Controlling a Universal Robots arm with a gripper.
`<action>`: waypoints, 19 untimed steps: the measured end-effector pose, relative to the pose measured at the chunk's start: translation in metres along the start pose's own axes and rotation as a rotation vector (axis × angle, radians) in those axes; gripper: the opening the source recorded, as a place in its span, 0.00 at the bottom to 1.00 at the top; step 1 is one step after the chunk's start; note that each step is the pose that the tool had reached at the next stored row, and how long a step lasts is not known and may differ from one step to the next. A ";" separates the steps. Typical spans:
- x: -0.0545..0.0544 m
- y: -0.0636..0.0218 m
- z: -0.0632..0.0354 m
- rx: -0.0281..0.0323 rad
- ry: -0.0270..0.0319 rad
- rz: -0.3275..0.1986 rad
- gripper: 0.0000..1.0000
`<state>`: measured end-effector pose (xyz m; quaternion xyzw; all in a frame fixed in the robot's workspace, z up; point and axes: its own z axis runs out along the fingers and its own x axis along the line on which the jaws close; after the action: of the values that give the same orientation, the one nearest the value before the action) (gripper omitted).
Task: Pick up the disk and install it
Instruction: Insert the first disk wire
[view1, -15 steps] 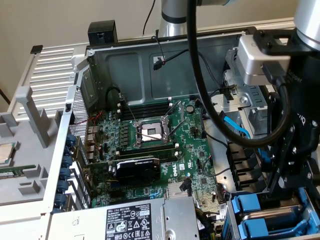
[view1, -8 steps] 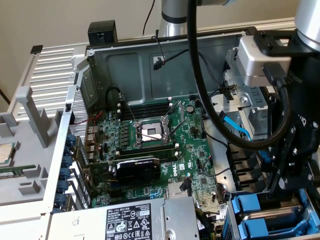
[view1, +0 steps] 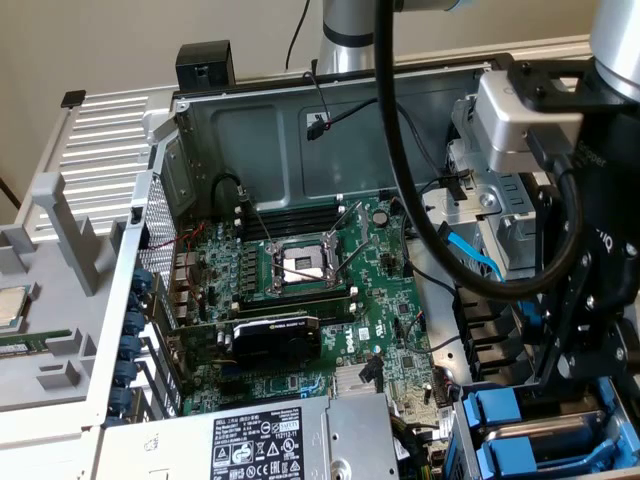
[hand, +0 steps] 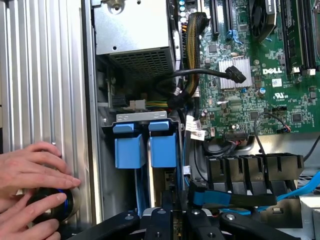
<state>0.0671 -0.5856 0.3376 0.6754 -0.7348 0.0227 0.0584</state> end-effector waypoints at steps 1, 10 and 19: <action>0.000 0.0000 0.0001 -0.0001 -0.0008 0.000 0.17; 0.001 -0.0005 0.0003 -0.0004 -0.0035 0.000 0.17; 0.002 -0.0020 0.0004 -0.0006 -0.0070 0.000 0.17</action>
<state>0.0689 -0.5874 0.3373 0.6756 -0.7349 0.0201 0.0560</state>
